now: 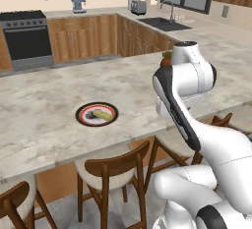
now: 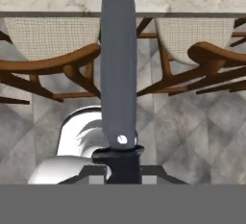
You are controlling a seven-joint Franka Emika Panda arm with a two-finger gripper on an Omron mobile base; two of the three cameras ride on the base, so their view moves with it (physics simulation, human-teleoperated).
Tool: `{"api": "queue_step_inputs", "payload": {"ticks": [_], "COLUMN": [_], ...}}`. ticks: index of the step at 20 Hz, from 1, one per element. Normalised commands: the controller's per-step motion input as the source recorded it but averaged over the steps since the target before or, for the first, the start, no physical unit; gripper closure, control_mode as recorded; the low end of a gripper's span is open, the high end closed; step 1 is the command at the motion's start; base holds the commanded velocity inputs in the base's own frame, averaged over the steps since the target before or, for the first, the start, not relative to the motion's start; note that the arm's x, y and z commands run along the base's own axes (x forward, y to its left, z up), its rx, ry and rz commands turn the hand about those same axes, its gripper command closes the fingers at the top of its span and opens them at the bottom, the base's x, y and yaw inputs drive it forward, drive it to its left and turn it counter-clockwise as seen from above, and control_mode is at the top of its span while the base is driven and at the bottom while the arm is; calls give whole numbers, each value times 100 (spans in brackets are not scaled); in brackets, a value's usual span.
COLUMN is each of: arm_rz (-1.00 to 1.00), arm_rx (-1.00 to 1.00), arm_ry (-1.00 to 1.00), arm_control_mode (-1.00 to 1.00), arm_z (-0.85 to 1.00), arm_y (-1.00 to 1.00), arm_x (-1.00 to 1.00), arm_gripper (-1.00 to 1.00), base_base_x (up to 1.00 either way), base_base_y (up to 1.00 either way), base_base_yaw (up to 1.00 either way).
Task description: Retrieve the butter from the fridge and place it on a plate on the dining table. Then retrieve the butter knife by the fridge and place it near the plate.
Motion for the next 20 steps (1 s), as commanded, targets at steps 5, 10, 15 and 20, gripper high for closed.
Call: {"api": "queue_step_inputs", "payload": {"ticks": [5, 10, 15, 20], "arm_rz": [-2, 0, 0, 0], "arm_rx": [2, 13, 5, 0], "arm_ry": [-1, 0, -1, -2], "arm_control_mode": [-100, -100, -100, -100], "arm_z": [0, 0, -17, -34], "arm_y": [4, 29, 32, 9], "arm_x": [80, 88, 75, 54], "arm_gripper": [100, 100, 100, 100], "base_base_x": [0, 0, 0, 0], "base_base_y": [0, 0, 0, 0], "base_base_yaw": [0, 0, 0, 0]}}
